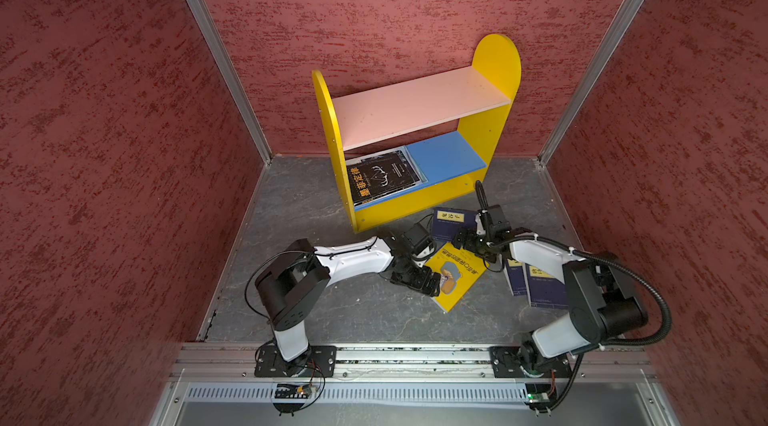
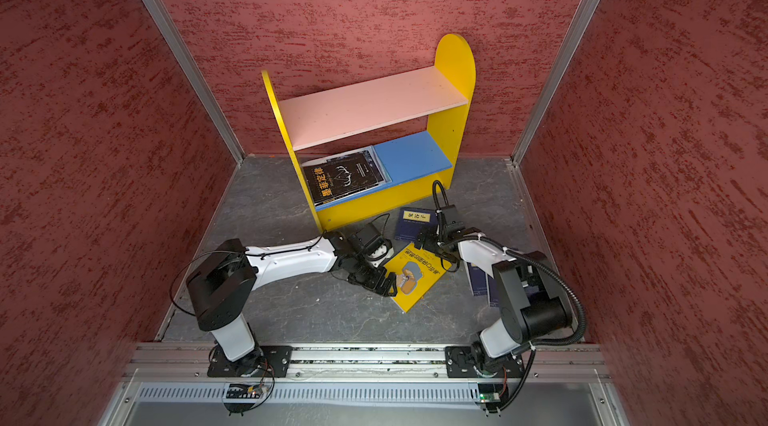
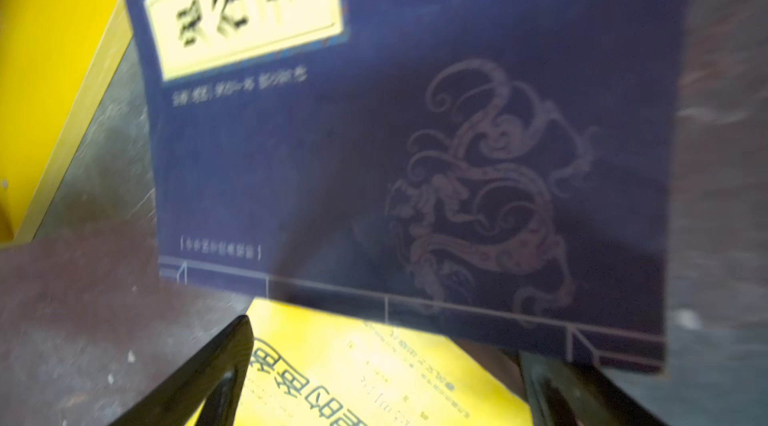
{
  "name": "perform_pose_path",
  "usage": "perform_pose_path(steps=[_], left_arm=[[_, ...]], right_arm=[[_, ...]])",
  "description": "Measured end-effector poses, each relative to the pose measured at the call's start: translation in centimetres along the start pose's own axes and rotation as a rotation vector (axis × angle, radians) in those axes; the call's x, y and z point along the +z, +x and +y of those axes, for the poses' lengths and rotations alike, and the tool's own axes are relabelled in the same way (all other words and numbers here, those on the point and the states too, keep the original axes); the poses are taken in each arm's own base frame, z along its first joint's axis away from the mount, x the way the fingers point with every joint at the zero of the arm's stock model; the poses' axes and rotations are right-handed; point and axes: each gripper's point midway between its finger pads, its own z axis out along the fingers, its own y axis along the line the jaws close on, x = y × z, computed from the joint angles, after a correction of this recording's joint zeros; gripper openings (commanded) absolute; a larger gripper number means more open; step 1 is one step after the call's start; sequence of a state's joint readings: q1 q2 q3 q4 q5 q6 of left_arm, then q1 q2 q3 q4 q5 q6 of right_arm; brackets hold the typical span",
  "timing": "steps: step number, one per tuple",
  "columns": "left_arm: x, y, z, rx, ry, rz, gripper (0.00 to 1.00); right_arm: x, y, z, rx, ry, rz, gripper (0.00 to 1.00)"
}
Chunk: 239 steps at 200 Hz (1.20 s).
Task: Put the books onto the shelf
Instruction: 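Grasp the yellow cartoon-cover book's edge with the left gripper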
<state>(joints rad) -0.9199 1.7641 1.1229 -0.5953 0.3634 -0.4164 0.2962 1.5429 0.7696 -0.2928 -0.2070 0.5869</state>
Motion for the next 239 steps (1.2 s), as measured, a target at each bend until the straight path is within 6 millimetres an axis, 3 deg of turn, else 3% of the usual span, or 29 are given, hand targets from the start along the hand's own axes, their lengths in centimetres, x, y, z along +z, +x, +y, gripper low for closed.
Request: perform_pose_path(steps=[38, 79, 108, 147, 168, 205, 239], left_arm=[[0.3, 0.0, 1.6, -0.069, -0.052, -0.008, 0.99], [-0.6, -0.4, 4.6, -0.141, -0.155, -0.052, 1.0], [-3.4, -1.2, 6.8, -0.194, -0.207, -0.167, 0.98], [-8.7, -2.6, 6.2, -0.207, -0.19, -0.413, 0.97], [-9.6, -1.1, 7.6, -0.278, -0.198, -0.456, 0.93], [-8.3, 2.3, 11.8, -0.443, -0.254, -0.406, 0.89], [-7.7, 2.6, 12.6, -0.503, -0.237, -0.402, 0.84]], right_arm=[[0.2, 1.6, 1.8, -0.018, -0.046, 0.044, 0.94], [0.4, 3.6, 3.6, -0.045, -0.09, 0.097, 0.92], [0.3, 6.0, 5.7, -0.072, -0.148, 0.171, 0.91], [0.1, 9.0, 7.7, -0.099, -0.2, 0.259, 0.91], [0.2, 9.0, 7.7, -0.092, -0.187, 0.258, 0.87], [1.0, 7.7, 8.0, -0.094, -0.146, 0.234, 0.82], [1.9, 6.9, 8.4, -0.108, -0.122, 0.223, 0.72]])
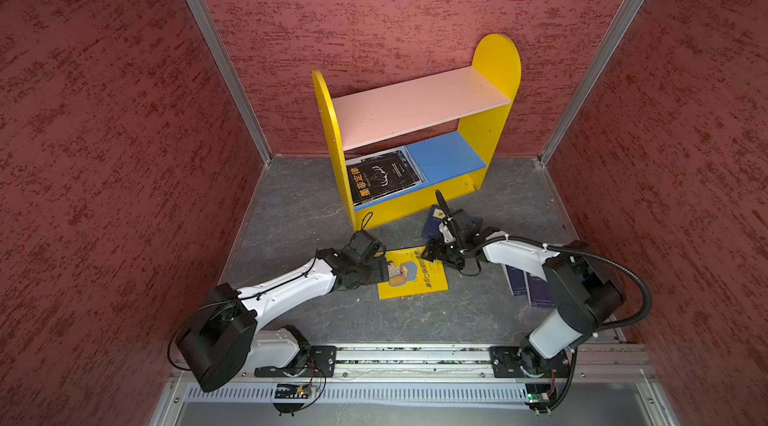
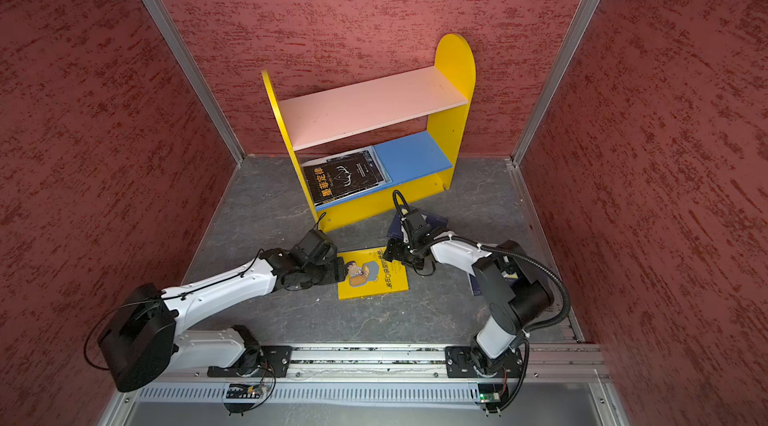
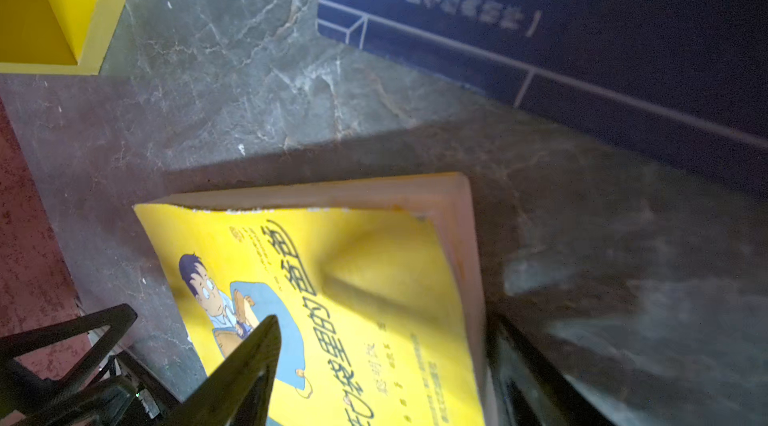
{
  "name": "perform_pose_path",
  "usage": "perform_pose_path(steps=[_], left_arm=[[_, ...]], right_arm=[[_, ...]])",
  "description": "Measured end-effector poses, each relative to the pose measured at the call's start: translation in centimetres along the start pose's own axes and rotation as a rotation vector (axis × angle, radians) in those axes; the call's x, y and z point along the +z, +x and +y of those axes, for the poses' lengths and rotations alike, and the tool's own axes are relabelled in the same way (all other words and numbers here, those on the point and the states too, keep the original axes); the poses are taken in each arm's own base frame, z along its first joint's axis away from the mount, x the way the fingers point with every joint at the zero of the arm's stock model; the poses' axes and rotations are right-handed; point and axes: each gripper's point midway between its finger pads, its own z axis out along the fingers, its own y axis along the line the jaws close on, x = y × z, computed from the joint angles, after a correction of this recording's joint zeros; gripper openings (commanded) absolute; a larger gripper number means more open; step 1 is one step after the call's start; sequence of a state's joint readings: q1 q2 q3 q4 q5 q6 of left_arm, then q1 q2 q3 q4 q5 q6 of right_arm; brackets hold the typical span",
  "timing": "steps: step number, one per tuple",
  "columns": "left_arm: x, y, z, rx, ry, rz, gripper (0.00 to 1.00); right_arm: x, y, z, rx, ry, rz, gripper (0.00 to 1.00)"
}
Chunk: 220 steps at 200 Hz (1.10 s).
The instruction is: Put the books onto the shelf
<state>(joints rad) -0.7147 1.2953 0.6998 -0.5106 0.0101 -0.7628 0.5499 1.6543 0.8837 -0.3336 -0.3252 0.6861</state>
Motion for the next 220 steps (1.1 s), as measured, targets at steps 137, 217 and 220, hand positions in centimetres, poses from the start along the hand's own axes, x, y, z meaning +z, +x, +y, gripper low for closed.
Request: perform_pose_path(steps=[137, 217, 220], left_arm=[[1.3, -1.9, -0.4, -0.154, 0.071, -0.074, 0.47], [-2.2, -3.8, -1.6, -0.249, 0.207, -0.219, 0.15], [-2.1, -3.7, -1.5, -0.247, 0.204, -0.218, 0.14]], right_arm=[[2.2, -1.6, 1.5, -0.097, 0.02, -0.016, 0.46], [2.7, -2.6, 2.5, -0.122, 0.005, -0.022, 0.53], [2.7, -2.7, 2.6, -0.123, 0.004, -0.022, 0.54]])
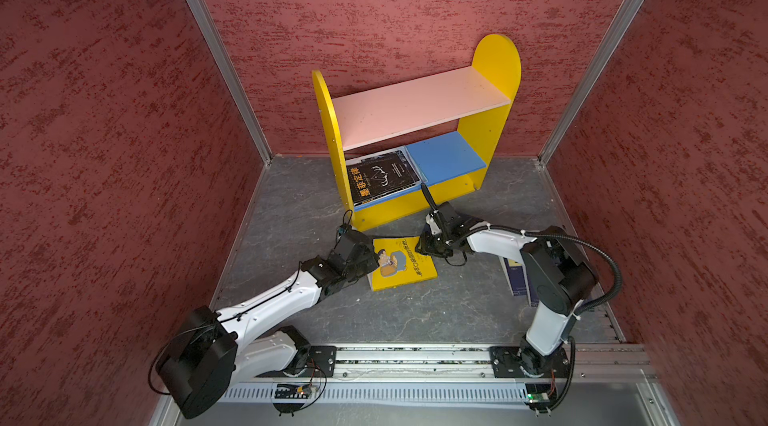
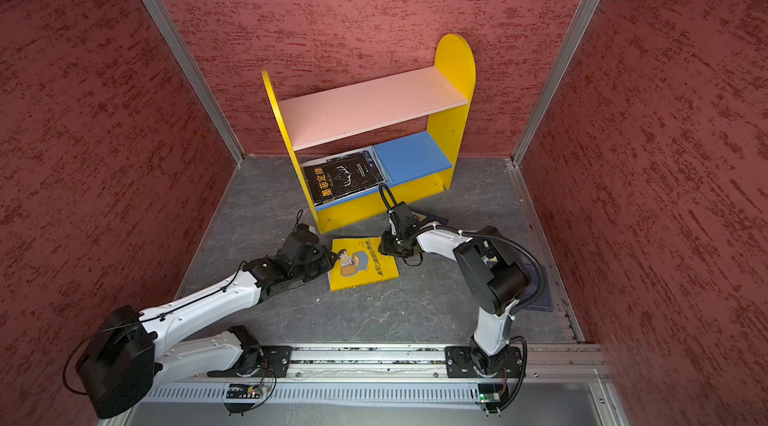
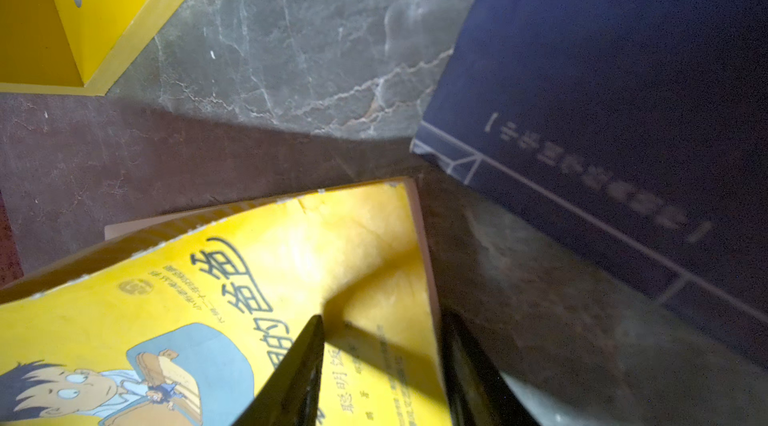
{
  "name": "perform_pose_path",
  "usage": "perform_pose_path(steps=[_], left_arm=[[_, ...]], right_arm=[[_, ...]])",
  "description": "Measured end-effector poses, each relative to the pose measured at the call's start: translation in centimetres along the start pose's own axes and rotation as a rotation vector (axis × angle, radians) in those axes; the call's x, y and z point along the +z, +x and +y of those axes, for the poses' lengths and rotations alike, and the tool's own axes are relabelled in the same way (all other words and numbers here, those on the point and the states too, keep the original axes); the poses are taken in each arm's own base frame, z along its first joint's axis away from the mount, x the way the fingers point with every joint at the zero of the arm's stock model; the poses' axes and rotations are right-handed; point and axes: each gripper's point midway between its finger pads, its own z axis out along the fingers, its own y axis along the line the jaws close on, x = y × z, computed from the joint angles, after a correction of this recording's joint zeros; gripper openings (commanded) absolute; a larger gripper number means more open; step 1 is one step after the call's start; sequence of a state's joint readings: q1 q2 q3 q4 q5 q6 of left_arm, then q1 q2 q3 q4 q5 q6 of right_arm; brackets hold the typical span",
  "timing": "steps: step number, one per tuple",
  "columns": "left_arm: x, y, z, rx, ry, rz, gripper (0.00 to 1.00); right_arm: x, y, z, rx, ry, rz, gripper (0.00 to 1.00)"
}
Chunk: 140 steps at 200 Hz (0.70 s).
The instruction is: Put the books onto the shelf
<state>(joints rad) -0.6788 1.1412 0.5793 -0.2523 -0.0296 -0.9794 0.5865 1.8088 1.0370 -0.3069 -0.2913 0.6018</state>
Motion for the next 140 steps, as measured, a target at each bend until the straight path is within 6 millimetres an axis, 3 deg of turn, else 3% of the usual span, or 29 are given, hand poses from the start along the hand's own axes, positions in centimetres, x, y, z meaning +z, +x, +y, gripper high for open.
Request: perform_pose_path(steps=[35, 59, 90, 105, 140], left_arm=[[-0.1, 0.2, 0.3, -0.018, -0.02, 0.01, 0.0], [-0.5, -0.3, -0.6, -0.031, -0.008, 0.011, 0.0], [-1.6, -2.1, -2.6, -0.101, 0.031, -0.012, 0.0], [-2.0, -3.1, -2.7, -0.171, 0.048, -0.023, 0.0], [-2.1, -4.0, -2.2, -0.329, 0.056, -0.017, 0.0]], right_arm=[[-0.4, -0.5, 0.3, 0.029, -0.027, -0.005, 0.69], [-2.0, -1.4, 0.3, 0.103, -0.092, -0.042, 0.87], [-5.5, -2.7, -0.2, 0.23, -0.2, -0.121, 0.93], [-6.6, -2.8, -1.0, 0.303, -0.234, -0.149, 0.94], [-7.4, -0.9, -2.8, 0.491, -0.3, -0.143, 0.95]])
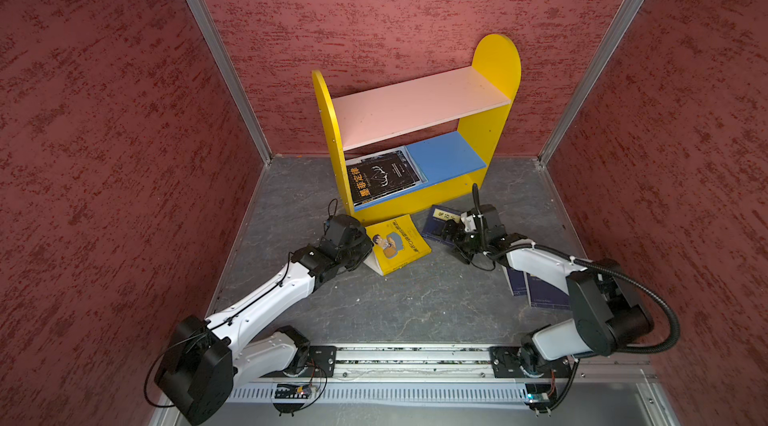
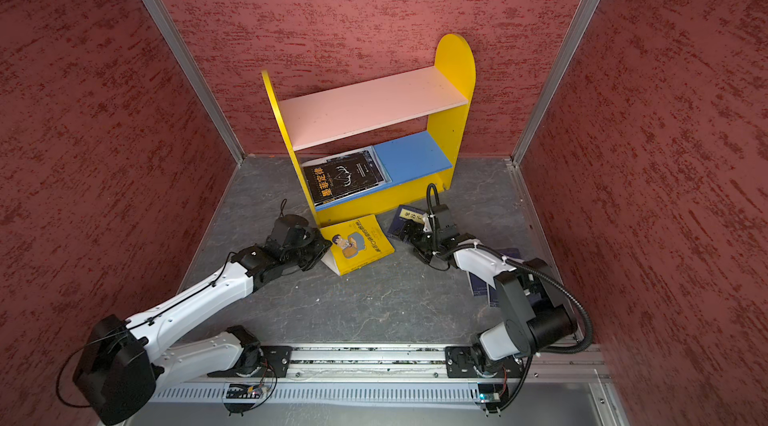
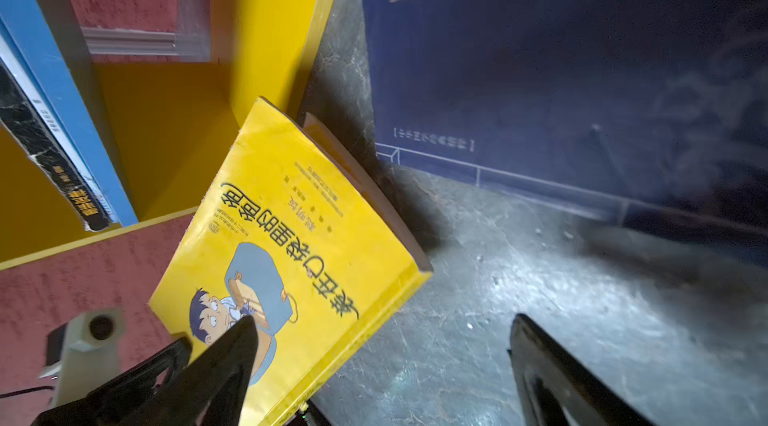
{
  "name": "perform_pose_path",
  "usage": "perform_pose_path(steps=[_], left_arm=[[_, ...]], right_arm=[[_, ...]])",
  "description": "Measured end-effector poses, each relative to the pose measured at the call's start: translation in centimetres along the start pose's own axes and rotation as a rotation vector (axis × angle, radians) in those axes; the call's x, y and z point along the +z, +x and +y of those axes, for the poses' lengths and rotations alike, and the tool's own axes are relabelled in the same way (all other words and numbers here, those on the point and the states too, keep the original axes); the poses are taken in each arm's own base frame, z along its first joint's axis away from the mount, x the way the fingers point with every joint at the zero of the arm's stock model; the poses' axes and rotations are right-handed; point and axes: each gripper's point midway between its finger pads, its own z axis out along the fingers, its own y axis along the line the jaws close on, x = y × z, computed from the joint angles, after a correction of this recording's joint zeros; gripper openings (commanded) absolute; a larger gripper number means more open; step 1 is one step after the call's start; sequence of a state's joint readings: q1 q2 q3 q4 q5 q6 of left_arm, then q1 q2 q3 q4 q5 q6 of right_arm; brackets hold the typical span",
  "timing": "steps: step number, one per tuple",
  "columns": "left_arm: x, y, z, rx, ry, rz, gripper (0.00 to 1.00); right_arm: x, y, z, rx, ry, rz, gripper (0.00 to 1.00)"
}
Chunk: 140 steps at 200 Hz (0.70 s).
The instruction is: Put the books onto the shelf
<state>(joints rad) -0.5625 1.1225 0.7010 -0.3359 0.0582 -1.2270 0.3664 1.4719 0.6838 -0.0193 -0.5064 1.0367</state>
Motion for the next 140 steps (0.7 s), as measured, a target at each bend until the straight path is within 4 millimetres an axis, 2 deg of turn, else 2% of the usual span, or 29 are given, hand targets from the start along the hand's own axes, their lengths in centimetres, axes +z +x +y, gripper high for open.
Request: perform_pose_path(steps=[23, 41, 79, 112, 140], left_arm=[[0.0, 0.2, -0.1, -0.067, 0.006, 0.02, 0.0], [0.0, 0.3, -0.2, -0.101, 0.012, 0.034, 0.0], [0.0, 0.1, -0.6, -0.159, 0.036, 0.055, 0.0], [0.1, 0.2, -1.0, -0.179, 0.053, 0.065, 0.0], [0.3, 0.3, -0.4, -0.199, 0.047, 0.074, 0.0]], right_arm=[[0.2, 1.2, -1.7, 0.121, -0.035, 0.034, 0.95], [0.5, 1.8, -2.2, 0.184, -0.063, 0.056, 0.94], [1.5, 1.6, -0.6, 0.242, -0.164, 0.079, 0.93], [4.1, 1.7, -0.1, 0.279, -0.207, 0.132, 0.87], [6.0, 2.5, 1.1, 0.297, -0.275, 0.179, 0.73]])
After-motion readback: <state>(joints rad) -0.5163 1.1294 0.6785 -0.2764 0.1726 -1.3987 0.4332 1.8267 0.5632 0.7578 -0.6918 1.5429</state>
